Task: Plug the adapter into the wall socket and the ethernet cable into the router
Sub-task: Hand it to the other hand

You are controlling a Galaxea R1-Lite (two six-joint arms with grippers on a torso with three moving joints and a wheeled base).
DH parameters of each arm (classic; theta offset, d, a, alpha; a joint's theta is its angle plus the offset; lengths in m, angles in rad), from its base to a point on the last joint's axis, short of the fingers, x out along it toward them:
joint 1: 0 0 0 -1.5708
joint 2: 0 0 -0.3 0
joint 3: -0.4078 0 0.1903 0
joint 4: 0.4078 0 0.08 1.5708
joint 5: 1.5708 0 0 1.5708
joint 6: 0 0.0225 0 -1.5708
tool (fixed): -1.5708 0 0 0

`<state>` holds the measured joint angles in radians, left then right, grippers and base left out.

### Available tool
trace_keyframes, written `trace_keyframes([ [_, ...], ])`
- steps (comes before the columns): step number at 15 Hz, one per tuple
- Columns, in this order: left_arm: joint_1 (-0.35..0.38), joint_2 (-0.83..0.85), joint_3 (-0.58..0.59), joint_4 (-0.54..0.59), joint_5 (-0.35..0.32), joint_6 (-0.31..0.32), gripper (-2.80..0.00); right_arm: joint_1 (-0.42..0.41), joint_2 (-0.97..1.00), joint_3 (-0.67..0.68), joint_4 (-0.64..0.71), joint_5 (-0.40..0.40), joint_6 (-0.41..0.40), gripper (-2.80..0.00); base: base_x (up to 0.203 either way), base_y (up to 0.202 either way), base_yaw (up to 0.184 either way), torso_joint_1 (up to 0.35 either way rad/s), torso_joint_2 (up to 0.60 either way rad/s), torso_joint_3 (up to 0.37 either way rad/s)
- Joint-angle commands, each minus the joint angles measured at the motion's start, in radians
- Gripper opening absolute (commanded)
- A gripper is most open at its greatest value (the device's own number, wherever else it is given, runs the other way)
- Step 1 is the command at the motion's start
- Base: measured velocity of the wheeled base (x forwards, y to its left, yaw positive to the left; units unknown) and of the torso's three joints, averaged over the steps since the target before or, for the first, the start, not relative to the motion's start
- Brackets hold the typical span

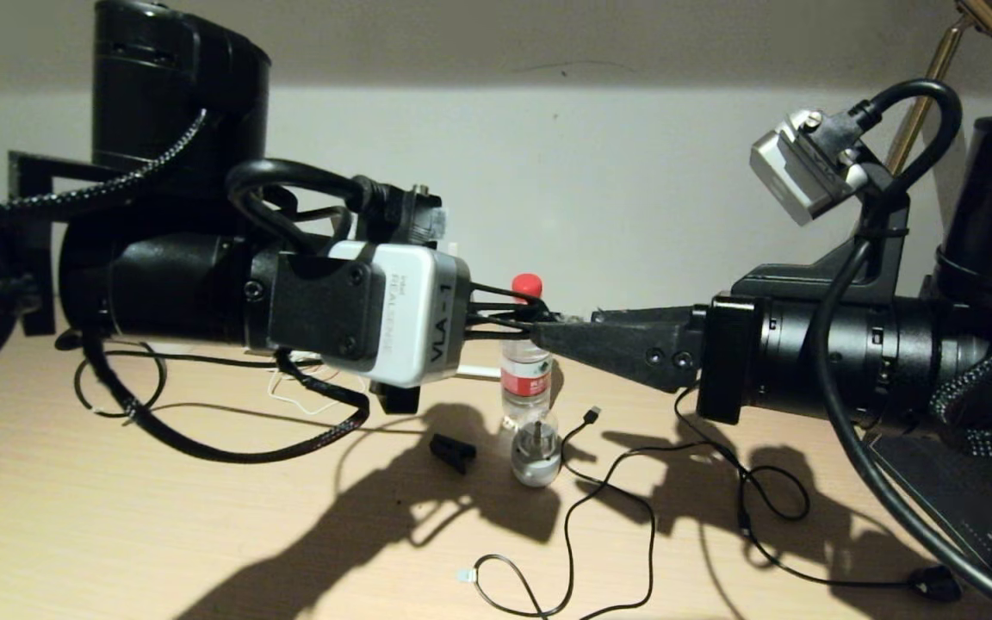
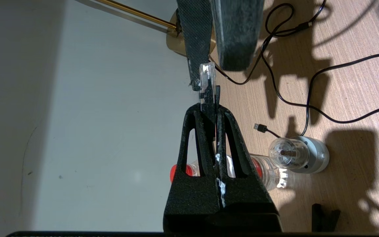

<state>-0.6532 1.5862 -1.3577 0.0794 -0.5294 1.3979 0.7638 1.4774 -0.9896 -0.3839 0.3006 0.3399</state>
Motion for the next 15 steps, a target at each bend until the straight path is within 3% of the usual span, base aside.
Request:
trace_keyframes([
  [1, 0.0, -0.002, 0.0, -0.005, -0.003, 0.007, -2.8, 0.006, 0.005, 0.0, -0.003, 0.003, 0.001, 0.0, 0.0, 0.0, 0.0, 0.0, 0.0, 0.0],
  [3, -0.001, -0.002, 0.0, -0.02, -0.003, 0.006, -2.8, 0.013, 0.011, 0.0, -0.003, 0.003, 0.001, 0.0, 0.0, 0.0, 0.0, 0.0, 0.0, 0.0],
  [4, -0.003, -0.005, 0.003, -0.02, -0.004, 0.006, -2.8, 0.019, 0.015, -0.001, -0.003, 0.003, 0.001, -2.8, 0.0, 0.0, 0.0, 0.0, 0.0, 0.0],
  [15, -0.013, -0.003, 0.029, -0.024, -0.004, 0.006, -2.8, 0.019, 0.024, -0.004, -0.032, -0.004, 0.001, -2.8, 0.0, 0.0, 0.0, 0.0, 0.0, 0.0],
])
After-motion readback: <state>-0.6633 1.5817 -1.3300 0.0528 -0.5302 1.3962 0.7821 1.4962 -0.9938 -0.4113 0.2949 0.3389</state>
